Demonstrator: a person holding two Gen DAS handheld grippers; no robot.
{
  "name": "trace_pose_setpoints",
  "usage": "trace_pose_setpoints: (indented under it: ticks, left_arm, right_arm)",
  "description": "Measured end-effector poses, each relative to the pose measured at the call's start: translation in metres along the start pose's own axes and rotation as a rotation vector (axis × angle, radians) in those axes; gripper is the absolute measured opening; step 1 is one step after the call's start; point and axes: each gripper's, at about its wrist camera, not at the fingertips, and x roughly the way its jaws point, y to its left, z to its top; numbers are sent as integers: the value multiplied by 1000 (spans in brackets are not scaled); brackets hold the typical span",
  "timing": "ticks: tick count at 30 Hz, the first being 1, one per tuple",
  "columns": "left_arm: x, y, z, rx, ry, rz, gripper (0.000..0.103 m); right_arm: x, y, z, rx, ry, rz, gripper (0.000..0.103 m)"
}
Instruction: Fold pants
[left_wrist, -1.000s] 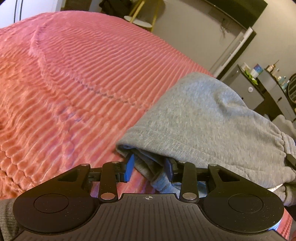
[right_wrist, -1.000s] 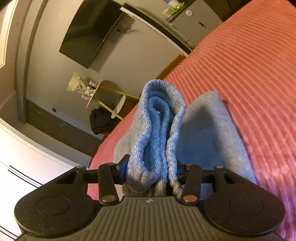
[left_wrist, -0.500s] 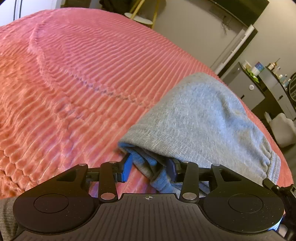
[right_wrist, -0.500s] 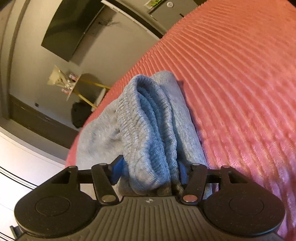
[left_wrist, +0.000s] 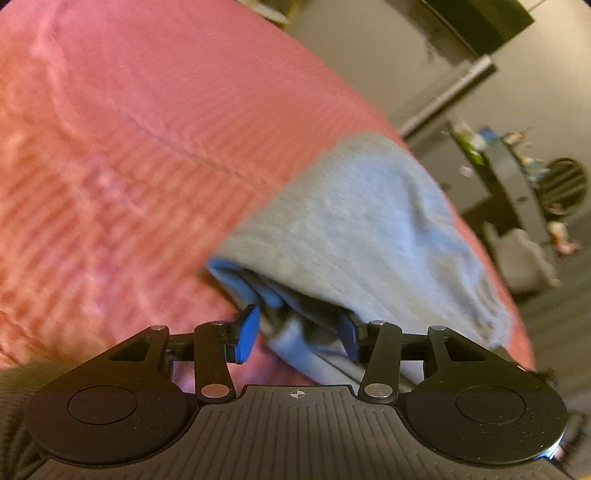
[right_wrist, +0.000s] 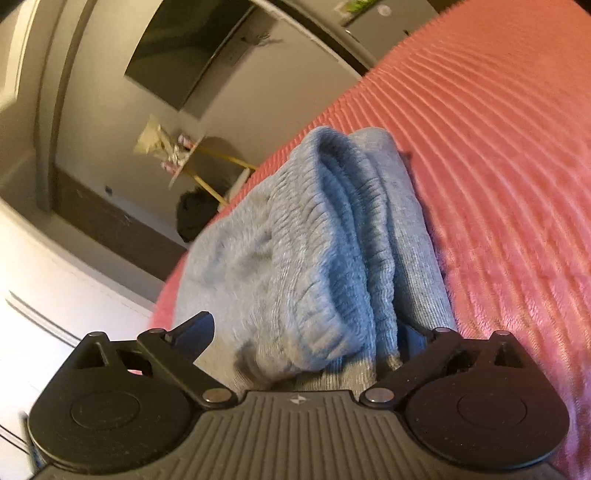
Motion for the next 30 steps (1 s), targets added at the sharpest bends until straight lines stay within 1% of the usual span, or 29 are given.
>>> trace_pose_setpoints:
  ticks: [2,4,5,7,9,10,12,14,16,18,20,22,23,24,25,28,30]
  left_arm:
    - [3,9,2,-54,51,-70,55]
    - [6,15,5,-93,92,-116,56]
    - [6,17,5,-106,101,-130,56]
    - [0,16,3,-98,67,-144,55]
    - [-11,10,-2,-54,17,-197,55]
    - [-13,6,-4,-38,21,-227,56]
    - [-6,0,-9,-33,72,-271,58]
    - [6,-5,-13,-38,120,-268,58]
    - [17,-9,-12,-50,144,-266,58]
    - [24,-8,-11,-92,145,-286,59]
    - [27,-5,-11,-121,112,-253,59]
    - [28,0,-9,-159,86,-238,57]
    - [26,2,-9,-172,69,-237,57]
    - [26,3,-8,-176,54,-235,57]
    - [25,3,-7,-177,45,-235,57]
    - [24,4,-7,-174,35,-235,57]
    - [25,2,-7,-161,39,-235,57]
  right_arm:
    - [1,-7,6,65,11,29,99]
    - [1,-15,8,126,10,68,99]
    - [2,-20,9,150,14,87,99]
    - [3,-27,11,180,16,115,99]
    - [3,-30,10,187,12,136,99]
    - [3,-31,9,180,11,140,99]
    - [2,-31,8,170,13,143,99]
    - [2,-32,8,184,10,143,99]
    - [3,-33,10,212,3,155,99]
    - [5,-34,11,227,-1,161,99]
    - [4,-34,13,222,2,159,98]
    - [4,-31,13,203,6,142,90]
    - [4,-30,13,196,8,129,78]
    - [4,-30,13,192,6,115,60]
    - [4,-30,12,195,7,95,48]
    - [6,-36,12,225,10,105,48]
    - [7,-32,12,213,10,104,58]
